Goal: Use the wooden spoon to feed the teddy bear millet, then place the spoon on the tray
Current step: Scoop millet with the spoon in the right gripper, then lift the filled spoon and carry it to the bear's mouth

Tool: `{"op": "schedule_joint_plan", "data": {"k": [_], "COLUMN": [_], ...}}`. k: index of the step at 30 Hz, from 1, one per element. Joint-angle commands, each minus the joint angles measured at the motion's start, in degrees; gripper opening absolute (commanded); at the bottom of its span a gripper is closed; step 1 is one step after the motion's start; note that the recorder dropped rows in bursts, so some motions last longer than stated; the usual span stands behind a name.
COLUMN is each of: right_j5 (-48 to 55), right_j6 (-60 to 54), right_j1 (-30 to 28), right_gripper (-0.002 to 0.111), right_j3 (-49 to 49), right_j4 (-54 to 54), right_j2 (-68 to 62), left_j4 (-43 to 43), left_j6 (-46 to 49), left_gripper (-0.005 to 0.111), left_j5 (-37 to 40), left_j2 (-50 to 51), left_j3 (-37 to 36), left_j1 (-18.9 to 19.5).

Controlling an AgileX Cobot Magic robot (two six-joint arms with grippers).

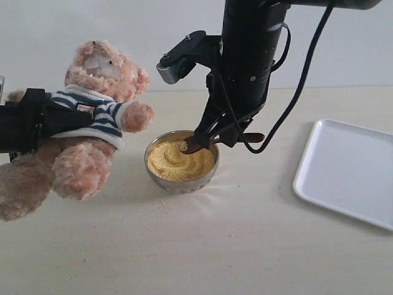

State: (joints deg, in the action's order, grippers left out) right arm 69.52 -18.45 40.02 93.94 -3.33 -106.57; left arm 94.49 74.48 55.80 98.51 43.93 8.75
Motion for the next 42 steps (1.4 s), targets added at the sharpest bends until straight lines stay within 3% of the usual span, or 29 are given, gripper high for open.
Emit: {"op": "schedule_joint_plan", "data": {"k": [1,27,42], "right_j5": [-0.4,0.4,-5.1], "right_j6": [-1.2,-2.6,-2.4], "right_j1": [-0.1,-2.2,-2.2], "right_gripper": [0.000,0.000,0.000], "right_j3": [-0.1,0.2,10.7], "right_j4": [0.3,1.4,9.2], "right_j2": [0.8,4.7,4.7], "left_j4": [0.6,0.0,0.0], "left_j6": [0.1,1.6,1.6], "left_gripper": [0.005,0.005,0.005], "left_j5": [1.2,-0.8,-1.2], "left_j2": [0.0,0.0,0.0], "left_j3": [0.1,0.1,0.1], "left_j1": [0.2,0.2,0.2]}}
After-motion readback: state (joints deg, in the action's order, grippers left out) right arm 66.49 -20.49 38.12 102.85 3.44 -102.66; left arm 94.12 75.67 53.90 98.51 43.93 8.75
